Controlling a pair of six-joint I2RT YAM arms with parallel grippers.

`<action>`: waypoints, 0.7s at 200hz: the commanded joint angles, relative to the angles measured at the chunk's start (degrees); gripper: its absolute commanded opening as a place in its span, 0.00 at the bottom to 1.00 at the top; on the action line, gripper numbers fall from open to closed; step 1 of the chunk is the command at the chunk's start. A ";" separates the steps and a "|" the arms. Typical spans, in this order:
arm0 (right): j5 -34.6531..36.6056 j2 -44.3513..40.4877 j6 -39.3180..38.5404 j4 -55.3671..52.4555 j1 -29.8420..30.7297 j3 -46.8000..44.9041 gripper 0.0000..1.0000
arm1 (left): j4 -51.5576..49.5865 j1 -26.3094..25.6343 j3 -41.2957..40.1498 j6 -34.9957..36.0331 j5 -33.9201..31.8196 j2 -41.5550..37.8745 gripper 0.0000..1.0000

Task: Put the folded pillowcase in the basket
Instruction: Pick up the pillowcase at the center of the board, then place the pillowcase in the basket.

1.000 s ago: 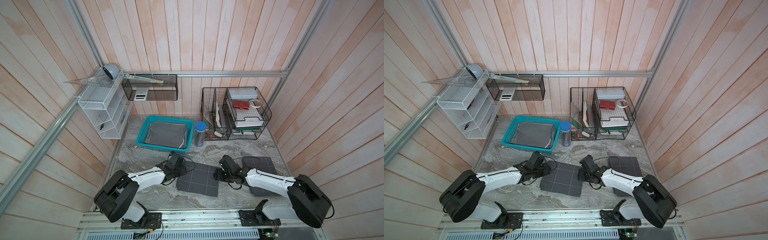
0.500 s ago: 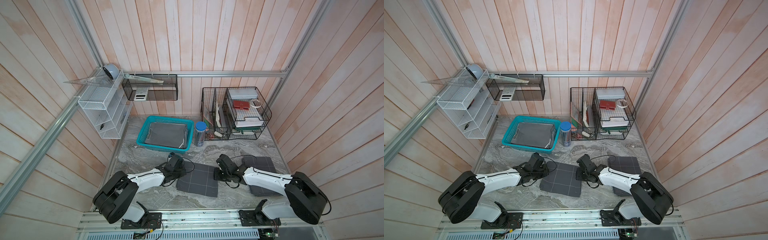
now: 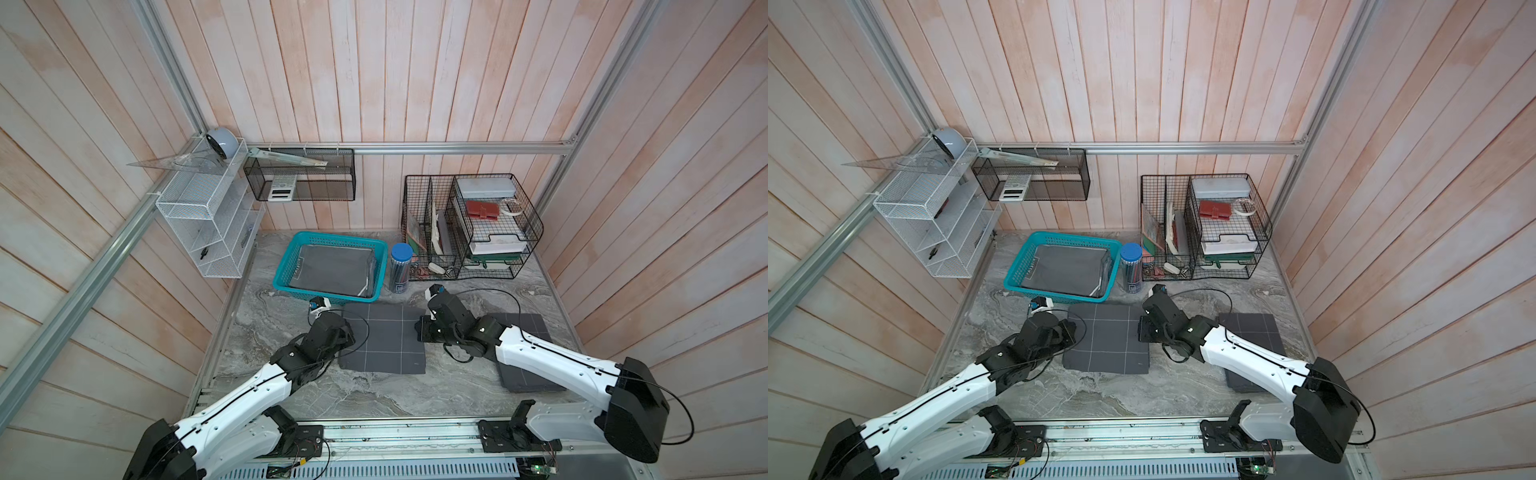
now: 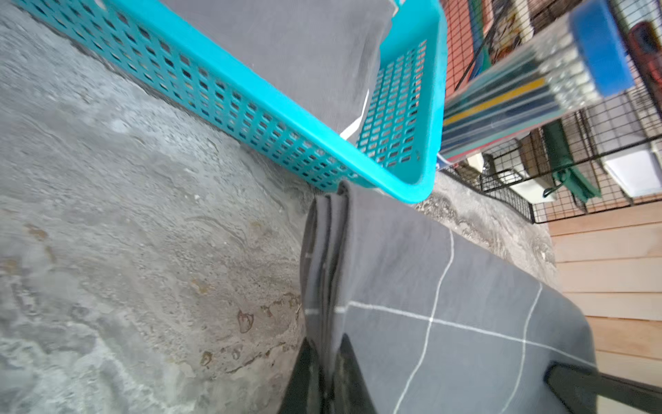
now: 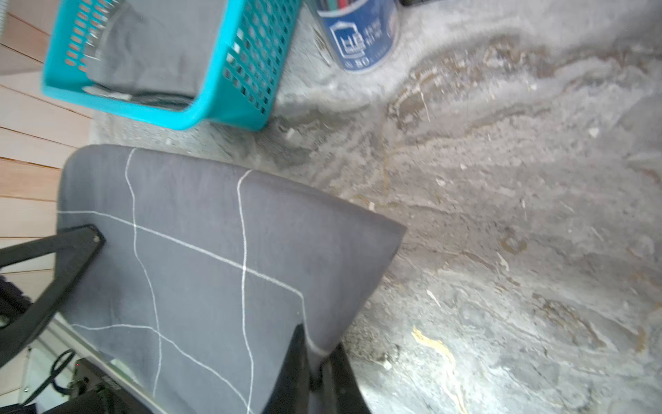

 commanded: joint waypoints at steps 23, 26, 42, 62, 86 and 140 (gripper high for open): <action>4.92 3.08 -6.78 -2.62 -0.01 11.10 0.00 | -11.55 9.66 11.45 6.42 -3.44 -2.49 0.00; 5.03 3.76 -7.27 -2.48 -0.06 11.67 0.00 | -11.84 10.13 12.36 6.97 -3.52 -2.24 0.00; 5.97 6.81 -9.74 -1.13 -0.07 16.51 0.00 | -13.52 12.92 17.00 9.16 -3.39 0.05 0.00; 7.06 11.14 -12.12 0.20 0.00 22.78 0.00 | -14.57 16.91 21.99 10.81 -1.77 3.21 0.00; 8.20 18.35 -15.82 -1.83 -0.07 32.97 0.00 | -13.43 22.40 26.25 12.30 1.74 8.07 0.00; 8.06 35.98 -20.60 -7.09 -1.11 54.15 0.00 | -7.97 31.01 34.05 13.02 5.91 19.49 0.00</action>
